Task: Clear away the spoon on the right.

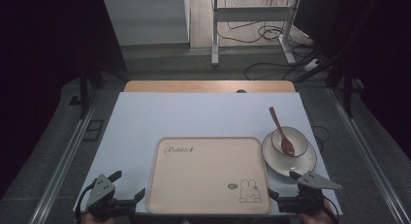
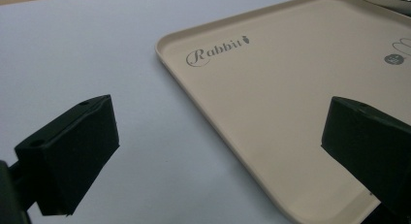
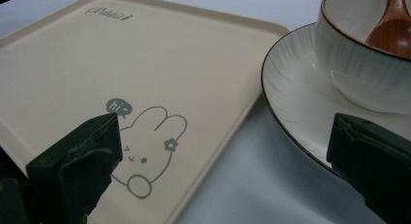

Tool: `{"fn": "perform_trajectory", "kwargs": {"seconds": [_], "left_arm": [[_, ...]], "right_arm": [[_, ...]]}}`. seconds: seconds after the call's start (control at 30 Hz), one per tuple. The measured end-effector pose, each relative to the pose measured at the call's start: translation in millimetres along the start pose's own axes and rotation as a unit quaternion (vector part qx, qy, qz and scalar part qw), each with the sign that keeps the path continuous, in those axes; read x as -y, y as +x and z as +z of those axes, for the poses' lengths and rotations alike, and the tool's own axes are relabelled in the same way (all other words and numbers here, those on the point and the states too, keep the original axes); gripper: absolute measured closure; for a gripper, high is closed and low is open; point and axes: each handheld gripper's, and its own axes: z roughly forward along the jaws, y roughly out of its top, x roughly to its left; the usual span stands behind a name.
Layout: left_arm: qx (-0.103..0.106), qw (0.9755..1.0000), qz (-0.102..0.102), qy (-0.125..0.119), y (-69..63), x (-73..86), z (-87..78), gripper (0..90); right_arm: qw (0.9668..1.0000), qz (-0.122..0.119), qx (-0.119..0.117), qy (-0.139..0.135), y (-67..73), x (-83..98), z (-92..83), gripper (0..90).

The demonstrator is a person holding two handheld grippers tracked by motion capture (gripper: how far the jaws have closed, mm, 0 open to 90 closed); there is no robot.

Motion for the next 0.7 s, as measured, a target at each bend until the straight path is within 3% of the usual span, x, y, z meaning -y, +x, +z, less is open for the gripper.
{"fn": "perform_trajectory", "kwargs": {"seconds": [0.3,0.53,0.7], "left_arm": [[0.000,1.0000,-0.002,0.004,0.5,-0.2,0.8,0.0],[0.001,1.0000,-0.003,0.008,0.7,-0.6,1.9,0.0],[0.001,0.9999,-0.005,0.009,1.0,-0.7,2.3,0.0]], "right_arm": [[0.9999,-0.008,0.011,-0.004,-4.9,-8.1,2.0,0.9],[0.9999,0.008,0.007,0.007,-11.3,-14.6,4.2,3.1],[0.9999,0.005,0.008,0.009,-12.8,-16.7,6.6,3.1]]}}
